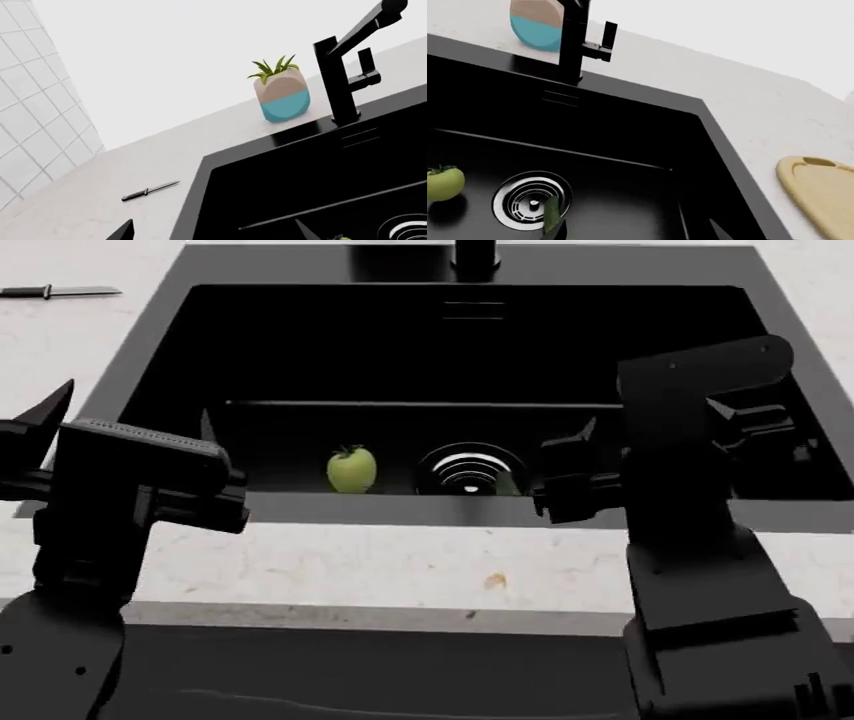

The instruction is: Pick the vegetables from the sink and place them on the cutting board.

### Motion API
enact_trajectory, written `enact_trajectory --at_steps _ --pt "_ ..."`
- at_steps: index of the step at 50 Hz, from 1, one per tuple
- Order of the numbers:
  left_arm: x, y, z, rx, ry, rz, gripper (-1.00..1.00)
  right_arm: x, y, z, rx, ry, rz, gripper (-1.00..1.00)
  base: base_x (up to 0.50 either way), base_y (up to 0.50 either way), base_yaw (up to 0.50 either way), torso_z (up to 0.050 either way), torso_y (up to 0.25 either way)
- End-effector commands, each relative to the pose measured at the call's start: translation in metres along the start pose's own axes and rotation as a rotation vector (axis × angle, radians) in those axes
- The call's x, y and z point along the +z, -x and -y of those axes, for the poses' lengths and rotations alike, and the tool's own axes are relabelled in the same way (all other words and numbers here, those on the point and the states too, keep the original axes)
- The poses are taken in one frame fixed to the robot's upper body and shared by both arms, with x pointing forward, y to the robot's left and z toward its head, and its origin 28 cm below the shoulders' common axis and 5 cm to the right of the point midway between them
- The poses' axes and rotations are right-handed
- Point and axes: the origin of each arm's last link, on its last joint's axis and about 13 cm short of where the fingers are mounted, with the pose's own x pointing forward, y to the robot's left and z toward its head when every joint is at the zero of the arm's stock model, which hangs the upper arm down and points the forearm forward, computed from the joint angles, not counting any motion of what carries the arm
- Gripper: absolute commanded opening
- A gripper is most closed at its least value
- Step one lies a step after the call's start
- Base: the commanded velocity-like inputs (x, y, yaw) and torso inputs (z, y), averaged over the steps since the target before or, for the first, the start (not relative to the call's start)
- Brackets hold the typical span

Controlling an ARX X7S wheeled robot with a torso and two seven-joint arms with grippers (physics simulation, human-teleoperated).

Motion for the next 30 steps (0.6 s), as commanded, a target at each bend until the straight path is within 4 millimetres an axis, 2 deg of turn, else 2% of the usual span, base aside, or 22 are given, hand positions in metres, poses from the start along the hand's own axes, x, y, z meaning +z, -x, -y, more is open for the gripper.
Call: enact_trajectory --at_steps 1,5,15,30 --pt "0.0047 -0.0168 -0.0021 -0.017 0.071 -0.08 1.0 0.011 -0.0108 0.0047 -0.028 0.056 -0.044 1.0 0.5 0.0 0.0 0.0 0.0" --pt "0.0021 -0.0156 0.0001 -0.027 0.029 -0.111 1.0 0.01 -0.0108 0.0048 -0.03 0.072 -0.053 1.0 0.5 0.0 0.0 0.0 0.0" --pt "-0.0023 -0.0181 -0.0019 -0.004 0.052 -0.111 1.0 0.0062 -0.0096 0.0069 -0.021 0.08 -0.058 1.0 0.5 0.0 0.0 0.0 0.0" --pt "0.001 -0.0172 -0.0034 -0.026 0.032 -0.123 1.0 0.0095 -0.0076 0.0039 0.011 0.087 -0.06 1.0 0.5 0.0 0.0 0.0 0.001"
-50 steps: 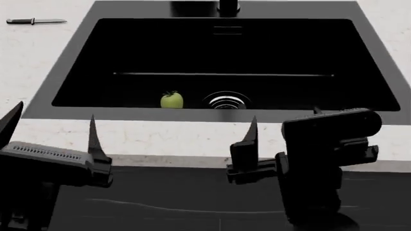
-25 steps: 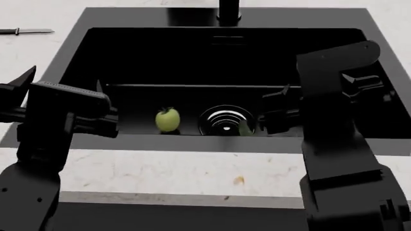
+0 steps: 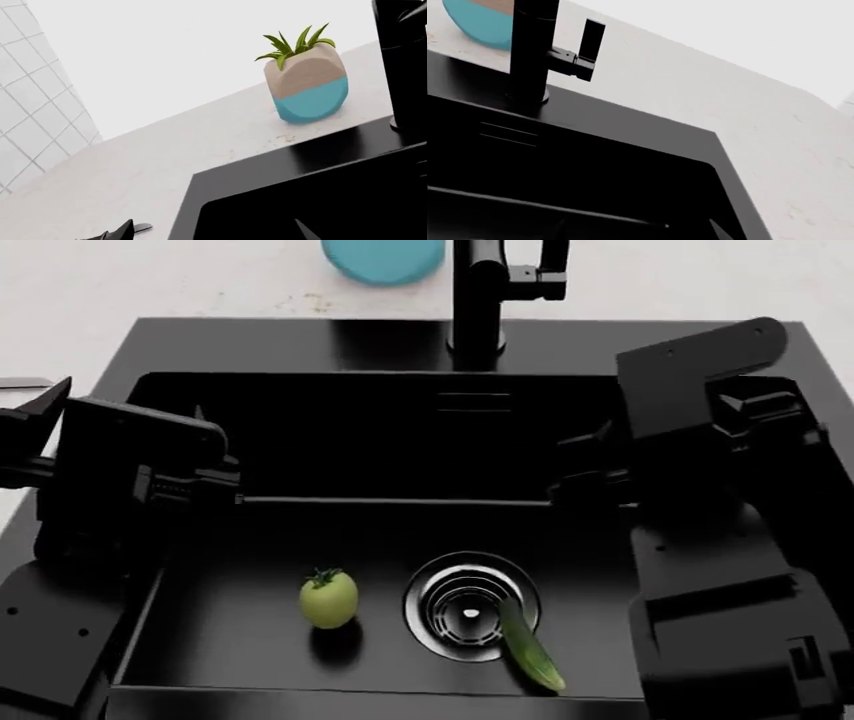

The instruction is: Pick the vegetables from the sink and place them on the cutting board.

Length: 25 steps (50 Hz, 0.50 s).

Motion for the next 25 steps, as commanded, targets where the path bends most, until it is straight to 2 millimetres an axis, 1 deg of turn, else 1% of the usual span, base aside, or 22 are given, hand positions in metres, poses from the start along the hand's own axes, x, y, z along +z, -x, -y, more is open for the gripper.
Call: enact_trajectory --at_steps 1,15,20,21,22,23,24,25 --pt "0.0016 -0.0005 0.0011 -0.038 0.047 -0.047 1.0 0.0059 0.0012 -0.0039 0.036 0.005 -0.001 1.0 0.5 0.0 0.0 0.0 0.0" --pt "0.0022 -0.0011 -0.0001 -0.047 0.054 -0.056 1.0 0.0057 0.0036 -0.0037 0.043 0.004 0.003 1.0 0.5 0.0 0.0 0.0 0.001" --pt "0.0076 0.0006 -0.0012 -0.057 0.058 -0.038 1.0 0.0028 0.0045 -0.0031 0.038 -0.008 0.001 1.0 0.5 0.0 0.0 0.0 0.0" --pt "0.0076 0.0 -0.0021 -0.055 0.083 -0.035 1.0 0.002 0.0043 -0.0026 0.039 -0.011 0.003 1.0 0.5 0.0 0.0 0.0 0.0" --pt "0.0069 0.0 -0.0021 -0.065 0.094 -0.04 1.0 0.002 0.0046 -0.0023 0.04 -0.013 0.003 1.0 0.5 0.0 0.0 0.0 0.0" --pt "0.0072 0.0034 -0.0008 -0.165 0.147 -0.095 1.0 0.0024 0.0058 -0.0016 0.048 -0.033 0.008 1.0 0.5 0.0 0.0 0.0 0.0" --pt "0.0067 0.0036 -0.0012 -0.181 0.185 -0.093 1.0 0.0032 0.0066 -0.0011 0.054 -0.035 0.009 1.0 0.5 0.0 0.0 0.0 0.0" --pt "0.0082 0.0053 -0.002 -0.182 0.155 -0.052 1.0 0.0033 0.008 -0.0008 0.063 -0.031 0.008 1.0 0.5 0.0 0.0 0.0 0.01"
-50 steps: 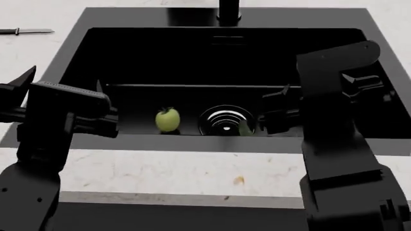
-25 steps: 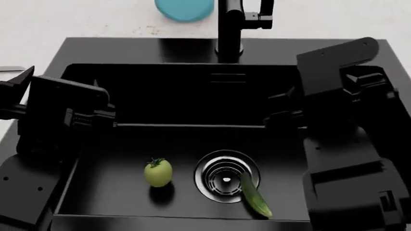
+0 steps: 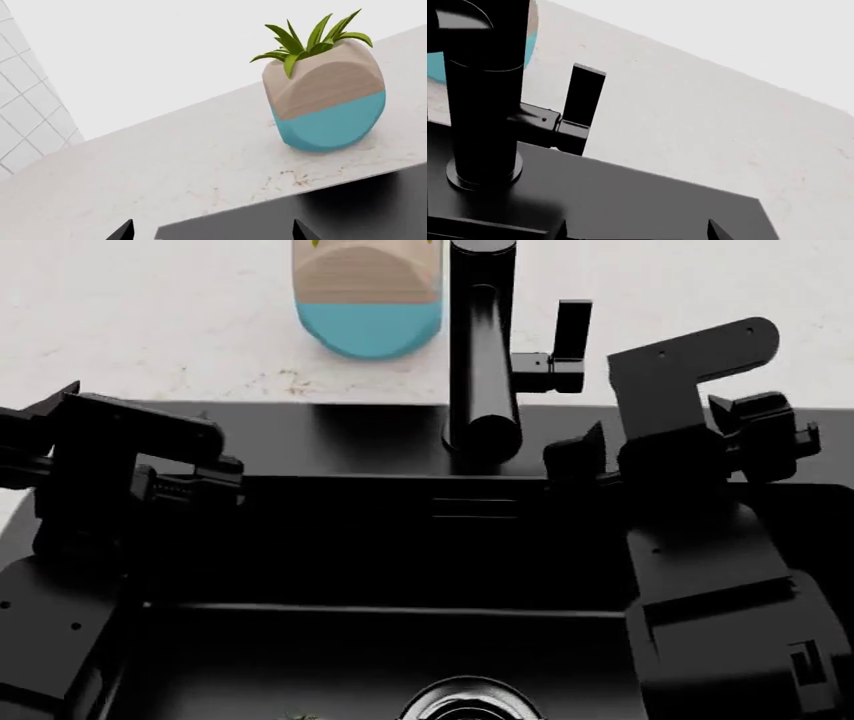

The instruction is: Pick the vegetables from the sink and place them on the cutting board.

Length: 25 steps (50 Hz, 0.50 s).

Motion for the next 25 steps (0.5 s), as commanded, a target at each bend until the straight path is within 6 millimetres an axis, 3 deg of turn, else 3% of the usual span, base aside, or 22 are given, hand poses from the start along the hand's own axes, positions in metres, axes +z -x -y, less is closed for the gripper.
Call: enact_trajectory --at_steps 1,9,14,18,25 --pt "0.006 0.006 0.001 -0.174 0.151 -0.024 1.0 0.002 0.006 0.001 0.06 -0.032 -0.011 1.0 0.43 0.0 0.0 0.0 0.0" --pt "0.012 0.002 -0.013 -0.436 0.051 0.081 1.0 -0.003 0.024 0.008 0.323 0.142 -0.13 1.0 0.02 0.0 0.0 0.0 0.0" --pt "0.007 -0.006 -0.021 -0.629 -0.053 0.082 1.0 -0.002 0.034 0.026 0.448 0.184 -0.168 1.0 0.02 0.0 0.0 0.0 0.0" --pt "0.007 -0.008 -0.024 -0.783 -0.104 0.084 1.0 0.004 0.032 0.043 0.486 0.195 -0.209 1.0 0.02 0.0 0.0 0.0 0.0" --pt "-0.001 -0.02 -0.036 -0.93 -0.177 -0.003 1.0 0.017 0.024 0.052 0.663 0.266 -0.303 1.0 0.02 0.0 0.0 0.0 0.0"
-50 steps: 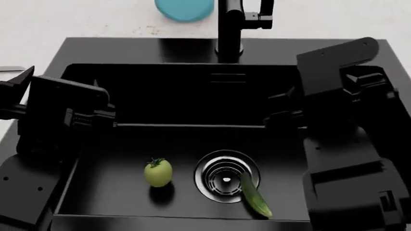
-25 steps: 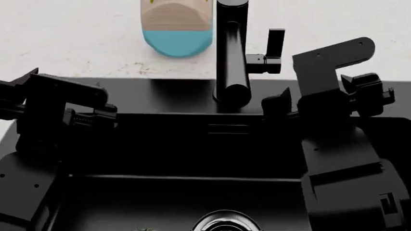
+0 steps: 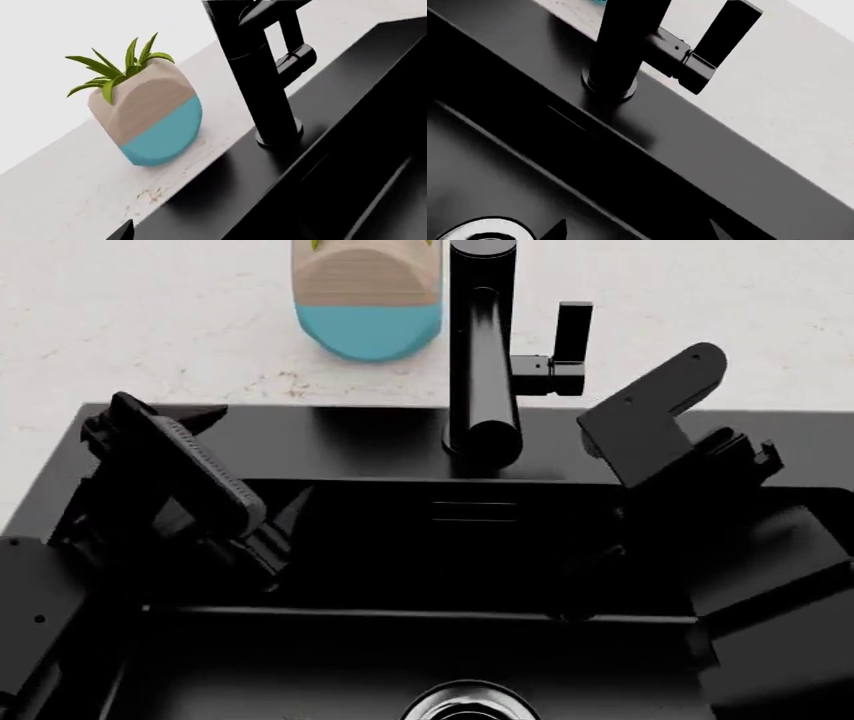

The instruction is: Pick the vegetables from the sink and place them on the cutting board.

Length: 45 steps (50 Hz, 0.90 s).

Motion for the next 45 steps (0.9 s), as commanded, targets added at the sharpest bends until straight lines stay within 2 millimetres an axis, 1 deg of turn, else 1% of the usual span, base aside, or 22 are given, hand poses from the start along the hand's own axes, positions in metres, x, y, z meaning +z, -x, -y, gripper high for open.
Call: enact_trajectory --at_steps 1,2,5,8,9,15,18,21,26,28,31,36,45 --pt "-0.006 0.001 -0.019 -0.336 -0.036 -0.083 1.0 0.01 0.011 0.019 0.253 0.08 -0.137 1.0 0.02 0.0 0.0 0.0 0.0" --pt "-0.006 0.005 -0.021 -0.371 -0.06 -0.091 1.0 0.011 0.011 0.018 0.268 0.092 -0.165 1.0 0.02 0.0 0.0 0.0 0.0" --pt "-0.004 0.01 -0.025 -0.403 -0.069 -0.098 1.0 0.012 0.015 0.019 0.274 0.097 -0.193 1.0 0.02 0.0 0.0 0.0 0.0" --pt "-0.001 0.019 -0.027 -0.464 -0.058 -0.093 1.0 0.009 0.024 0.013 0.346 0.118 -0.249 1.0 0.02 0.0 0.0 0.0 0.0" --pt "-0.001 0.022 -0.027 -0.485 -0.08 -0.103 1.0 0.008 0.029 0.012 0.354 0.119 -0.255 1.0 0.03 0.0 0.0 0.0 0.0" --pt "0.001 0.028 -0.03 -0.487 -0.09 -0.121 1.0 0.004 0.046 0.014 0.335 0.102 -0.28 1.0 0.03 0.0 0.0 0.0 0.0" --pt "0.0 0.03 -0.029 -0.502 -0.084 -0.133 1.0 0.003 0.054 0.012 0.352 0.105 -0.304 1.0 0.03 0.0 0.0 0.0 0.0" --pt "0.0 0.037 -0.025 -0.556 -0.118 -0.166 1.0 0.006 0.063 0.007 0.396 0.124 -0.331 1.0 0.03 0.0 0.0 0.0 0.0" --pt "0.002 0.045 -0.023 -0.586 -0.149 -0.199 1.0 0.004 0.069 0.002 0.43 0.145 -0.362 1.0 0.03 0.0 0.0 0.0 0.0" --pt "0.002 0.051 -0.02 -0.602 -0.161 -0.21 1.0 0.0 0.071 -0.004 0.461 0.15 -0.377 1.0 0.03 0.0 0.0 0.0 0.0" --pt "0.003 0.055 -0.015 -0.622 -0.196 -0.204 1.0 -0.001 0.076 -0.009 0.486 0.159 -0.386 1.0 0.03 0.0 0.0 0.0 0.0" --pt "0.011 0.055 -0.018 -0.629 -0.219 -0.195 1.0 0.007 0.084 -0.007 0.473 0.167 -0.385 1.0 0.03 0.0 0.0 0.0 -0.244" --pt "0.018 0.055 -0.017 -0.641 -0.256 -0.183 1.0 0.015 0.087 -0.007 0.466 0.182 -0.374 1.0 0.03 0.0 0.0 0.0 -0.25"
